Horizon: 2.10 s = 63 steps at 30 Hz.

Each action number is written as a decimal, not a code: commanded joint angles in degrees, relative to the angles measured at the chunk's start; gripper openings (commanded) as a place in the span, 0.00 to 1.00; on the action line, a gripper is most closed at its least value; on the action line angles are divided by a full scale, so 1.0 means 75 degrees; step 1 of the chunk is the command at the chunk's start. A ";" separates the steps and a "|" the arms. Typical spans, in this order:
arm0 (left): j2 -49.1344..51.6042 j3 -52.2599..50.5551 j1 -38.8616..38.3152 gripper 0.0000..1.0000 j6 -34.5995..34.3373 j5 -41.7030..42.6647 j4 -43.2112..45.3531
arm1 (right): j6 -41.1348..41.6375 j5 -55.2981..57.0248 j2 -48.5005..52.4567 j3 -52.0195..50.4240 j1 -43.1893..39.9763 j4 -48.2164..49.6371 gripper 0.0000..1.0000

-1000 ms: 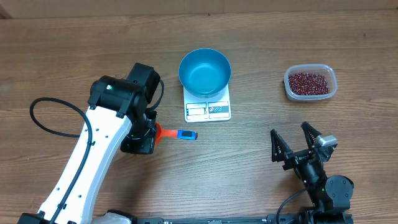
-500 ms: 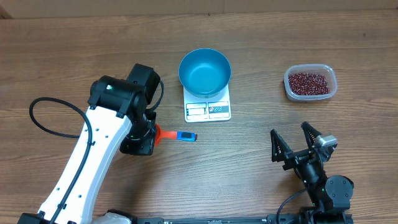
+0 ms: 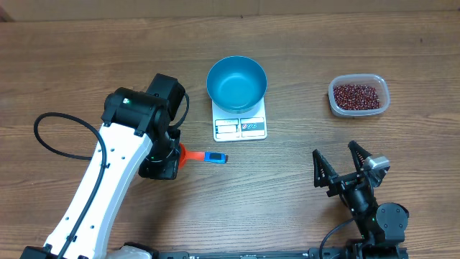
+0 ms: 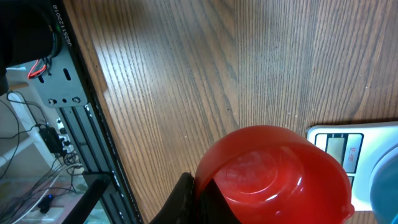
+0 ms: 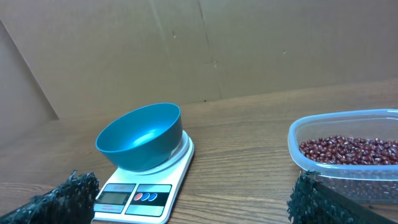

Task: Scoop item into bowl and weigh 150g on scale
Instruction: 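Carry the red scoop toward the center, handle pointing right, then move the right gripper to the blue scoop handle near the left gripper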

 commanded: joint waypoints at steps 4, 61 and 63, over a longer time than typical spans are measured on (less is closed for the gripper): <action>-0.0015 0.0050 -0.0073 0.04 -0.0108 0.0023 -0.0038 | 0.0050 0.0020 0.0003 -0.0041 -0.0017 0.0020 1.00; -0.0015 0.0050 -0.0105 0.04 -0.0443 0.0204 0.0015 | 0.1413 -0.4943 0.6341 0.5115 -0.0017 -0.2384 1.00; -0.0015 0.0050 -0.0105 0.04 -0.0443 0.0204 0.0017 | 0.2063 -0.5289 0.6816 0.5112 -0.0017 -0.2381 1.00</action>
